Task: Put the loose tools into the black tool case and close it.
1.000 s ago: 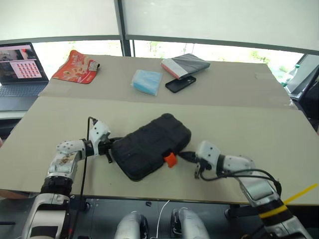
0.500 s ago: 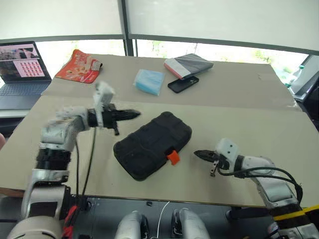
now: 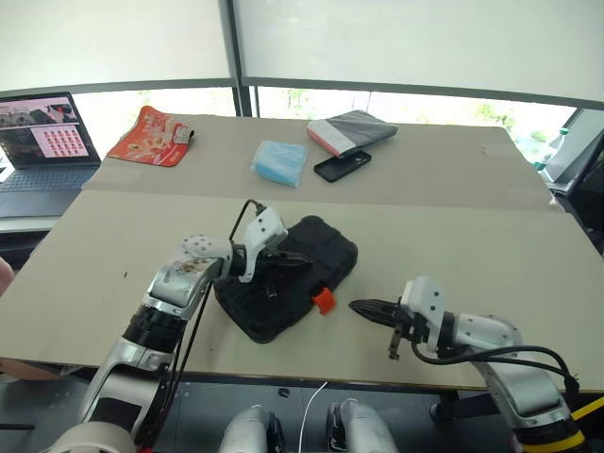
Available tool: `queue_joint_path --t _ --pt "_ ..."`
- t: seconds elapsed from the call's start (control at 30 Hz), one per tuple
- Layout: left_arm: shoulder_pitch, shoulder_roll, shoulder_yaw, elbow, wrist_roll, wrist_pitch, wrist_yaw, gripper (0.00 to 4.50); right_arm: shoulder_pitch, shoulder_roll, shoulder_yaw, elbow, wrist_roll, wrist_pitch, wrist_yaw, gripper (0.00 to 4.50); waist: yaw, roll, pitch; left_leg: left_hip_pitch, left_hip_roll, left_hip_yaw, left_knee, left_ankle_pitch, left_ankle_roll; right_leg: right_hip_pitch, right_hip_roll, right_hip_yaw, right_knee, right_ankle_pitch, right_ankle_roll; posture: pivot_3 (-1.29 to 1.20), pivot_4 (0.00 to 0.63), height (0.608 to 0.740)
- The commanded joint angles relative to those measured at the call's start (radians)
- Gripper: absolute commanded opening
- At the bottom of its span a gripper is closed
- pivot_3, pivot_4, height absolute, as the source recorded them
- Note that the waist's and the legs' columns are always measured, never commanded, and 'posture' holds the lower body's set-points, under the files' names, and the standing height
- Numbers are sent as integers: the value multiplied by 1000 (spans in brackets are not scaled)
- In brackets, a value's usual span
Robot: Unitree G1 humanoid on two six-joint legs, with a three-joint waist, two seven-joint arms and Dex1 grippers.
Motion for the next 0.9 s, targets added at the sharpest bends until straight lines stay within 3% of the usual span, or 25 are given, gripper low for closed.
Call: queue_joint_path --t 0.03,0.57,0.9 --pt "43 2 -58 48 42 49 7 46 -36 8 26 15 -35 18 -22 0 3 0 0 0 0 0 0 0 0 0 0 0 0 0 0 0 150 740" --pt "53 11 -42 52 46 43 29 46 -115 128 86 103 -95 -21 -67 0 2 0 0 0 0 0 0 1 -2 0 0 0 0 0 0 0 150 740" --pt "50 10 -41 68 49 38 31 46 -120 192 35 62 2 -26 -45 0 -6 0 0 -1 0 0 -1 0 -2 -1 0 0 0 0 0 0 150 740"
